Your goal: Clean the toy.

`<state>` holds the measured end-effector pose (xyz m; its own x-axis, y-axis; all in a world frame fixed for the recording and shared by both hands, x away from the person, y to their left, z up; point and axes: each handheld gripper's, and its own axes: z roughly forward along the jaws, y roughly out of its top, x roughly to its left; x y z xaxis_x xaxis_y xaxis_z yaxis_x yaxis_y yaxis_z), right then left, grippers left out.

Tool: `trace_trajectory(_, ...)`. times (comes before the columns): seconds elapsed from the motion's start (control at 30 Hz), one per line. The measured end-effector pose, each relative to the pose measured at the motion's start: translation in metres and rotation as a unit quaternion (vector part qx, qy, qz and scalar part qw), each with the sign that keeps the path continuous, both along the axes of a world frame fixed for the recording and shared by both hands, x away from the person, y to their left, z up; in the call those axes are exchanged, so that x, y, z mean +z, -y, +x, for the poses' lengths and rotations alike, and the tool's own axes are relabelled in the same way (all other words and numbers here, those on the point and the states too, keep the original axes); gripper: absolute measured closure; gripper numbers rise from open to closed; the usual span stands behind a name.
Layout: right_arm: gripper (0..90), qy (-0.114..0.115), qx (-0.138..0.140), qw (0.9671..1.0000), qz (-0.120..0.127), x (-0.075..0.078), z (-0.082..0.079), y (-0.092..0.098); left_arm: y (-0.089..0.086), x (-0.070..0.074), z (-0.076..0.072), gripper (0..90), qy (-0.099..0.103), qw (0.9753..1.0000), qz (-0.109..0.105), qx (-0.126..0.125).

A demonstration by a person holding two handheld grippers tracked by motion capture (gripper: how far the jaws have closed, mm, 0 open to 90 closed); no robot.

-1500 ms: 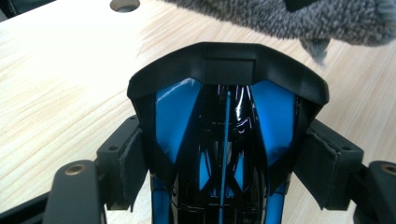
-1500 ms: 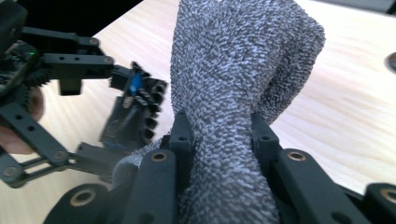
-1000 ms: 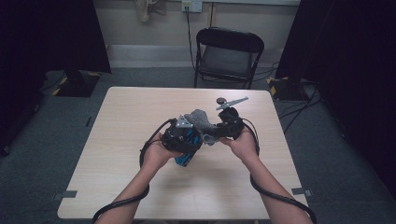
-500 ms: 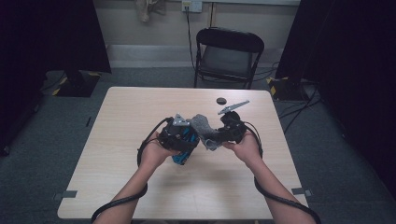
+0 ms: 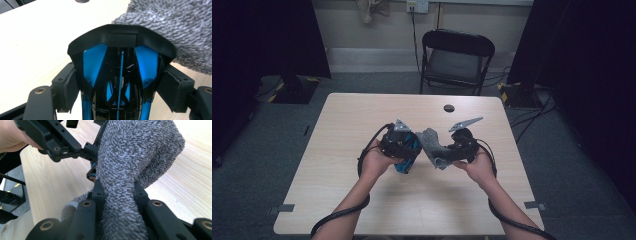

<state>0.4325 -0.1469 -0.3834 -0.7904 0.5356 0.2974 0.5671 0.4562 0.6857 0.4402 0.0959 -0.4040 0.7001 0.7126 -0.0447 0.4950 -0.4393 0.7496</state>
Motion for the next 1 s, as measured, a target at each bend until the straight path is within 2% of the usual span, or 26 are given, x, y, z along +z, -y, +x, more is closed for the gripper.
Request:
trace_trajectory(0.13,71.8,0.002,0.004,1.0000,0.001,-0.001,-0.002,0.003,-0.003,0.001,0.002,25.5,-0.002,1.0000,-0.002,0.006)
trace_trajectory(0.27,71.7,0.004,-0.003,1.0000,-0.001,-0.003,-0.005,0.007,-0.009,0.002,0.004,25.5,-0.004,0.9997,-0.014,0.019)
trace_trajectory(0.37,71.7,0.006,-0.012,0.9999,0.001,-0.003,-0.005,0.011,-0.011,0.004,0.002,25.5,-0.001,0.9998,-0.011,0.018)
trace_trajectory(0.47,71.6,0.008,-0.021,0.9998,0.002,-0.002,-0.003,0.016,-0.012,0.006,0.000,25.5,-0.001,0.9997,-0.018,0.017)
trace_trajectory(0.67,71.6,0.008,-0.053,0.9986,0.000,0.005,0.010,0.025,-0.009,0.009,-0.007,25.5,0.006,0.9999,-0.011,0.003)
trace_trajectory(0.73,71.6,0.008,-0.062,0.9981,0.002,0.008,0.016,0.026,-0.008,0.010,-0.009,25.5,0.005,0.9998,-0.020,0.001)
trace_trajectory(0.77,71.6,0.009,-0.067,0.9977,0.000,0.010,0.019,0.024,-0.007,0.011,-0.010,25.5,0.005,0.9998,-0.017,-0.002)
trace_trajectory(1.0,71.6,0.006,-0.069,0.9975,-0.011,0.016,0.034,0.009,-0.001,0.013,-0.016,25.5,0.010,0.9996,-0.019,-0.017)
